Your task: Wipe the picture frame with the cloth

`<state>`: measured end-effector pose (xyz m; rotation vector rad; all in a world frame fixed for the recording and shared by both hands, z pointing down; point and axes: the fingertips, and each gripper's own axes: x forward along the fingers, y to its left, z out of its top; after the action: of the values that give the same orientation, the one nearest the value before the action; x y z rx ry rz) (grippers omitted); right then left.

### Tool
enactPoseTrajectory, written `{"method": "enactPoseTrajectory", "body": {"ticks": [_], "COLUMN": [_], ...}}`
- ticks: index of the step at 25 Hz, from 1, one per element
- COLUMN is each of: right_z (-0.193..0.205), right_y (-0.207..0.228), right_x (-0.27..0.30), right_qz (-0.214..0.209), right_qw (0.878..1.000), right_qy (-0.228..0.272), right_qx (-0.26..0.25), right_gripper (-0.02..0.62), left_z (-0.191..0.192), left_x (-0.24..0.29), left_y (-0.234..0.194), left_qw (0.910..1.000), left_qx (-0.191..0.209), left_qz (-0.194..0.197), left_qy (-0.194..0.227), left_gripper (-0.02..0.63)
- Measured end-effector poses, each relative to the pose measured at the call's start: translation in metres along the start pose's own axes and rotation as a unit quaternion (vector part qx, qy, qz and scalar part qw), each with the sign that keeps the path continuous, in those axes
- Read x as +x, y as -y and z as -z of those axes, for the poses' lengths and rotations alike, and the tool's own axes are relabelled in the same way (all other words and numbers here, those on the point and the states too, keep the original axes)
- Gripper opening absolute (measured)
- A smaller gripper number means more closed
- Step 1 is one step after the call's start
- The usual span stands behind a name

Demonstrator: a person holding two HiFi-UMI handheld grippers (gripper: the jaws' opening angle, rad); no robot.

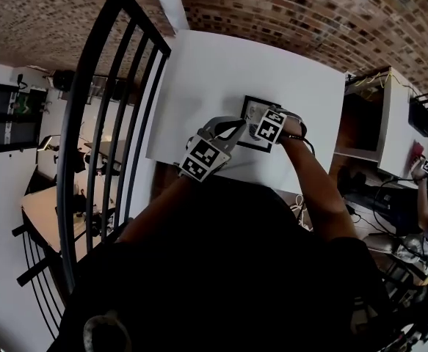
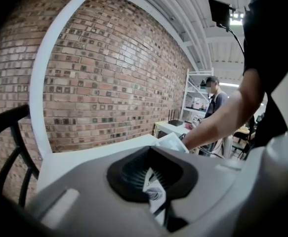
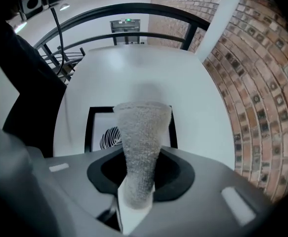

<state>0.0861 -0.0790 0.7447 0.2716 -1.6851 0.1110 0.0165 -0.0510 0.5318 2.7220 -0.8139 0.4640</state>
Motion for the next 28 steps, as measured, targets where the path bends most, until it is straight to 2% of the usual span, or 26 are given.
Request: {"method": "enactPoseTrajectory", "body": {"ticks": [5, 10, 18, 28], "right_z": [-0.037, -0.05, -0.026, 0.024], "right_y": [-0.018, -0.038, -0.045, -0.036], "right_x": [0.005, 0.018, 0.029, 0.015], "right_qz": [-0.014, -0.031, -0.04, -0.023], "right_qw": [0.999, 0.998, 0.998, 0.999], "right_qy": [0.014, 0.008, -0.011, -0.022], "right_qx": [-0.034, -0.058, -0.047, 0.005], "right_gripper": [0.115, 0.115, 0.115, 0.115], "left_z": [0.005, 0.011, 0.017, 0.004], "left_x": [-0.011, -0.021, -0.022, 0.006], "left_y": [-0.004, -0.009, -0.01, 0.007], "left_qw": [0.9998, 0.9994, 0.9993, 0.9999], "left_qx": [-0.008, -0.015, -0.018, 0.004], "left_qz": [-0.018, -0.032, -0.032, 0.016], "left_qy": [-0.001, -0.002, -0.005, -0.004], "left_gripper": [0.002, 0.002, 0.002, 0.002]}}
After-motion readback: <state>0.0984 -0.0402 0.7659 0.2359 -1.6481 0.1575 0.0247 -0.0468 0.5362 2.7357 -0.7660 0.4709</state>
